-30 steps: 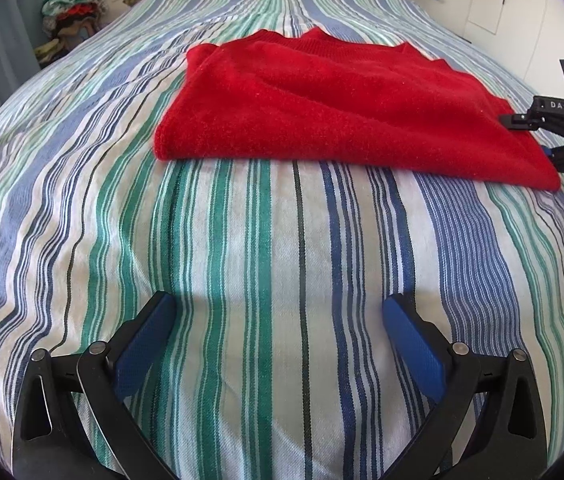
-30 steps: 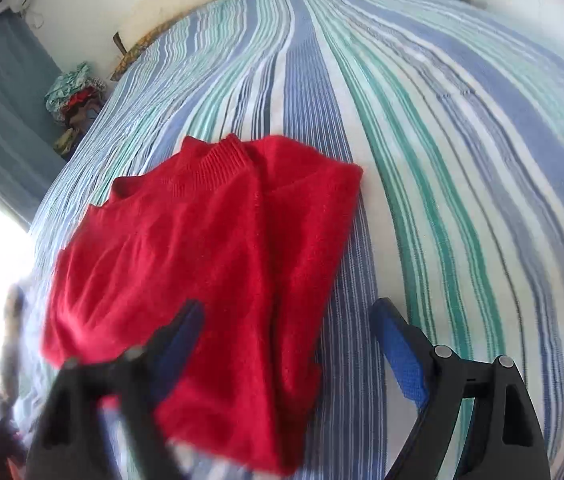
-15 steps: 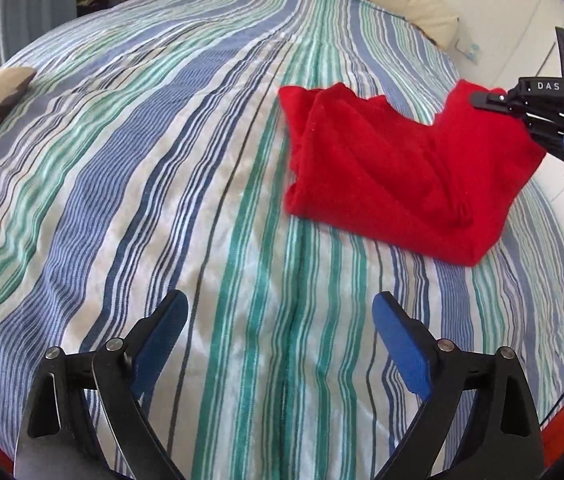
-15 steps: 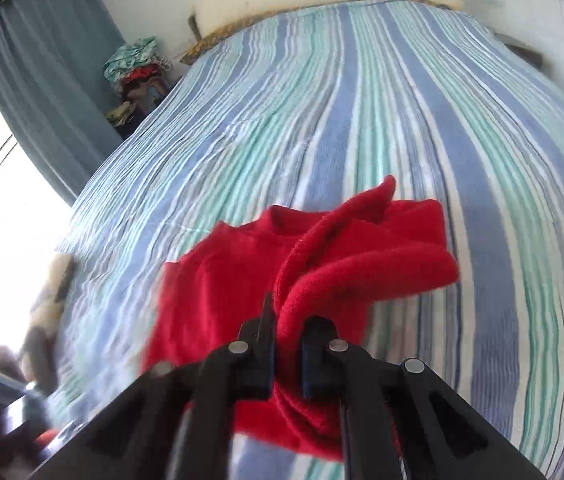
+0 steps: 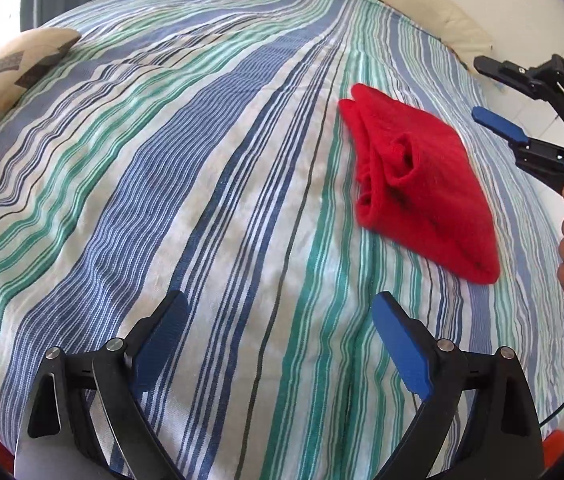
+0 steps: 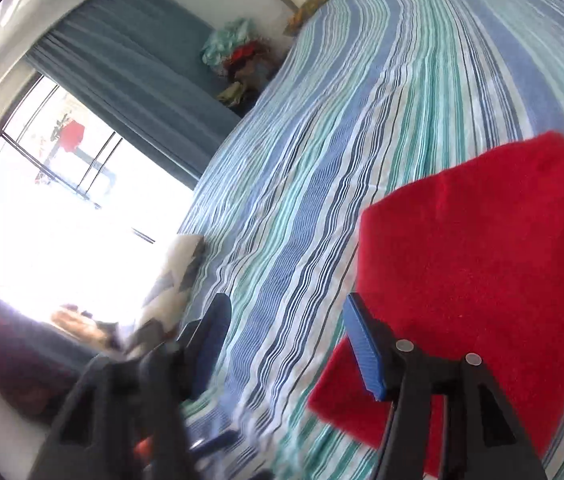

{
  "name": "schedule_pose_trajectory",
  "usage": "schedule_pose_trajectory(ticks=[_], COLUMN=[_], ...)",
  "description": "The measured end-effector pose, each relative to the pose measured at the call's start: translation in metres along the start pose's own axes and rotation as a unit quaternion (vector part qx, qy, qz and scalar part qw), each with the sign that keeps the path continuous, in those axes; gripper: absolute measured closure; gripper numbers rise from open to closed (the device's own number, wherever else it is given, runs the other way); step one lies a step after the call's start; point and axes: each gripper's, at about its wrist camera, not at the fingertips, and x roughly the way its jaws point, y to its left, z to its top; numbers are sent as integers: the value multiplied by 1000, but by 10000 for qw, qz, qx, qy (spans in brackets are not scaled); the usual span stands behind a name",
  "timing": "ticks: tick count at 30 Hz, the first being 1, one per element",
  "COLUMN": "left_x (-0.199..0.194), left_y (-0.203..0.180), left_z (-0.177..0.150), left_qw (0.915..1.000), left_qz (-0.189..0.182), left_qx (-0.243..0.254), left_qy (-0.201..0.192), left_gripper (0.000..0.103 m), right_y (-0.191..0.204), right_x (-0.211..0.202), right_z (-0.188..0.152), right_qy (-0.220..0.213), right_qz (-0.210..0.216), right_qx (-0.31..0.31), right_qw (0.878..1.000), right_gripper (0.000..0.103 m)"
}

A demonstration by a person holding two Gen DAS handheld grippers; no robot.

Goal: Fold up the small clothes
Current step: 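Grasp one side of the folded sweater with the right gripper and fold it over, then press the folded bundle flat and open the right gripper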

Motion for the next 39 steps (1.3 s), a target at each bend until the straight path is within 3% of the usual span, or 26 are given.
schedule_pose_trajectory(ticks=[2, 4, 5, 6, 10, 12, 13, 16, 18, 22, 25, 27, 29, 30, 32, 33, 35, 37, 39], left_x=[1, 3, 5, 6, 9, 10, 10, 9, 10, 16, 16, 5, -8, -11, -5, 6, 34, 69, 98], left_y=[-1, -3, -3, -3, 1, 6, 7, 8, 5, -6, -14, -16, -23, -30, -51, -63, -75, -76, -73], left_z=[-1, -2, -2, -3, -4, -5, -5, -4, -4, -6, -8, -3, 14, 27, 57, 73, 101, 119, 123], left_qw=[10000, 10000, 10000, 10000, 9999, 9997, 9997, 9998, 9998, 9995, 9988, 9996, 9991, 9978, 9943, 9924, 9920, 9948, 9941], left_qz=[-2, -2, 7, 27, 168, 224, 223, 197, 185, 246, 329, 140, -327, -553, -868, -983, -883, -573, -518], left_qx=[19, 27, 33, 35, -6, -52, -79, -80, -36, 175, 366, 264, 140, 170, 469, 668, 871, 848, 854], left_qy=[12, 30, 35, 31, 16, 24, 23, -3, -11, 0, 48, 13, -244, -328, -403, -329, -225, 15, 417], left_gripper=[9, 9, 9, 9, 9, 9, 9, 9, 9, 9, 9, 10, 9, 7, 4, 3, 3, 3, 4], right_y=[1, -5, -9, -11, -14, -10, -2, 14, 19, -5, -51, -67, -62, -61, -63, -64, -71, -89, -108], right_x=[-23, -25, -19, -10, 46, 77, 80, 52, 8, -53, -39, -21, -31, -40, -60, -72, -89, -88, -76], right_z=[2, 1, -3, -6, -44, -73, -84, -84, -76, -72, -87, -112, -118, -115, -103, -95, -75, -51, -34], right_qy=[-173, 10, 166, 301, 764, 1302, 1326, 1102, 603, 60, 577, 1014, 788, 688, 383, 117, -360, -421, -392], right_qz=[-627, -1203, -1255, -1264, -1123, -1197, -1284, -1149, -1112, -1699, -1922, -1952, -1877, -1780, -1587, -1628, -1619, -1426, -1350], right_qx=[-413, -739, -770, -833, -1038, -1386, -1727, -1934, -1949, -1778, -1283, -1261, -1323, -1172, -895, -829, -625, -233, 17], right_qw=[9970, 9900, 9890, 9880, 9853, 9744, 9675, 9681, 9726, 9693, 9712, 9673, 9701, 9746, 9825, 9831, 9842, 9886, 9901], right_gripper=[45, 50, 63, 68, 72, 73, 73, 74, 74, 74, 74, 73, 74, 70, 29, 22, 17, 17, 17])
